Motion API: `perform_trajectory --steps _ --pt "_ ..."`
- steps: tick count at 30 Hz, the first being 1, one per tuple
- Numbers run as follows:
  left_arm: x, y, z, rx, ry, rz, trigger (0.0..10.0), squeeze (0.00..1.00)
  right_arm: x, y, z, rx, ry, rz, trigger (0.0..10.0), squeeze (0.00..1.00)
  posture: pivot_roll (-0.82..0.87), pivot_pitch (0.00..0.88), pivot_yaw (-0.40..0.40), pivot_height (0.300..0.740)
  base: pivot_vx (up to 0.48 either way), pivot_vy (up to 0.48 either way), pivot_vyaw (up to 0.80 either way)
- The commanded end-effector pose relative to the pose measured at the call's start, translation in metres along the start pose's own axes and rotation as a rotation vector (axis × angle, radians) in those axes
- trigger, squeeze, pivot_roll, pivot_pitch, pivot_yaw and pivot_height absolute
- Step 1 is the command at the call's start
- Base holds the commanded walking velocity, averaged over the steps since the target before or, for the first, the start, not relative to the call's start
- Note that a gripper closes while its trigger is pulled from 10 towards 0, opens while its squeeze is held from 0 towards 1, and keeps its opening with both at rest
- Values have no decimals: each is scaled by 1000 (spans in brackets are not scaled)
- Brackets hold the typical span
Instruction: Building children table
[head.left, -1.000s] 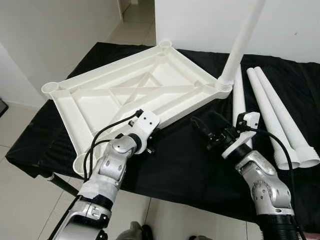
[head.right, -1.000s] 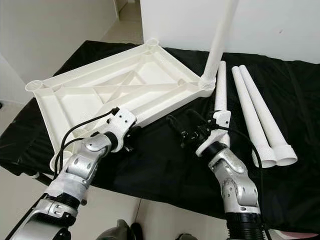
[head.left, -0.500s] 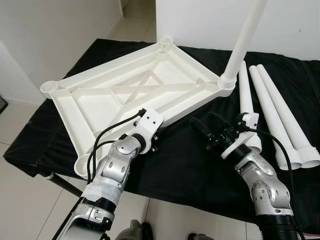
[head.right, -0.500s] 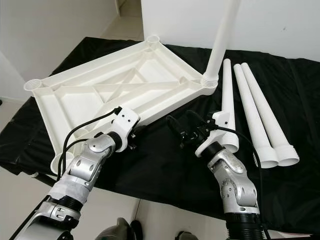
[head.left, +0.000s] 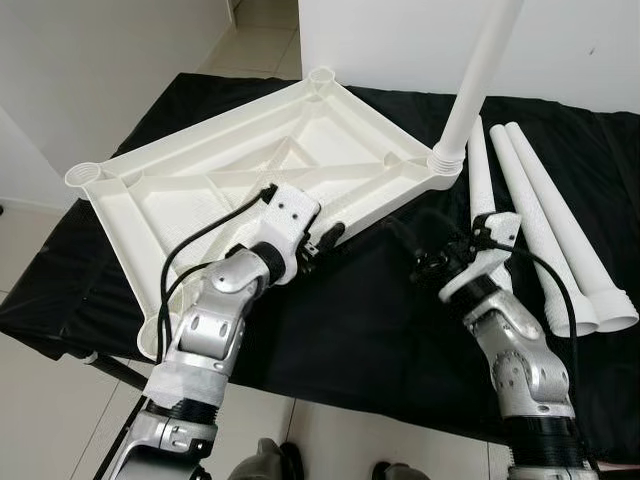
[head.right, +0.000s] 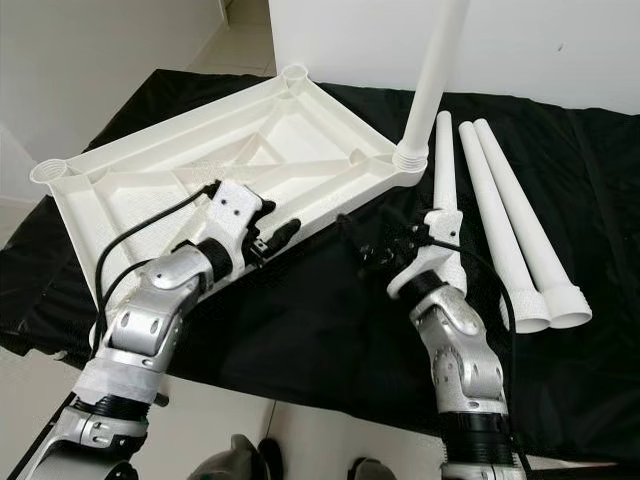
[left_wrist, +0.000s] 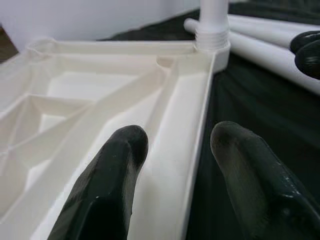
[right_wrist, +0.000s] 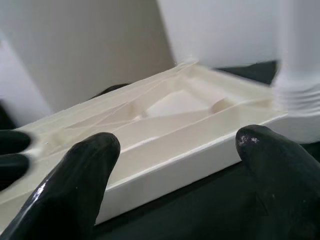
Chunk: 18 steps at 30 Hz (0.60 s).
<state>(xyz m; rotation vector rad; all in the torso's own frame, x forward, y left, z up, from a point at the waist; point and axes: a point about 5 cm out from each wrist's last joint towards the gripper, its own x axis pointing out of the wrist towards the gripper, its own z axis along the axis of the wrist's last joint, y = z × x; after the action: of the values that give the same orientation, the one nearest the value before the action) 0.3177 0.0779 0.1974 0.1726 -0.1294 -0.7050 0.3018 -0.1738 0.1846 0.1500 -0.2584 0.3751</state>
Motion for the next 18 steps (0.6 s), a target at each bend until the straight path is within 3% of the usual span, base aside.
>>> perform_trajectory --steps 1,5,15,18 --pt "-5 6 -4 -52 2 92 10000 0 1 -4 -2 -47 -16 -70 10000 0 -111 113 76 740 0 0 0" --pt "-6 10 -2 -97 -24 140 10000 0 3 -5 -4 -85 -14 -103 10000 0 -103 102 67 740 0 0 0" --pt "-6 24 -11 -88 8 251 10000 0 12 -3 -6 -199 -3 -142 10000 0 -104 98 66 740 0 0 0" --pt "-6 28 -10 -97 -1 270 10000 0 15 -3 -5 -222 -10 -158 10000 0 -104 100 63 740 0 0 -413"
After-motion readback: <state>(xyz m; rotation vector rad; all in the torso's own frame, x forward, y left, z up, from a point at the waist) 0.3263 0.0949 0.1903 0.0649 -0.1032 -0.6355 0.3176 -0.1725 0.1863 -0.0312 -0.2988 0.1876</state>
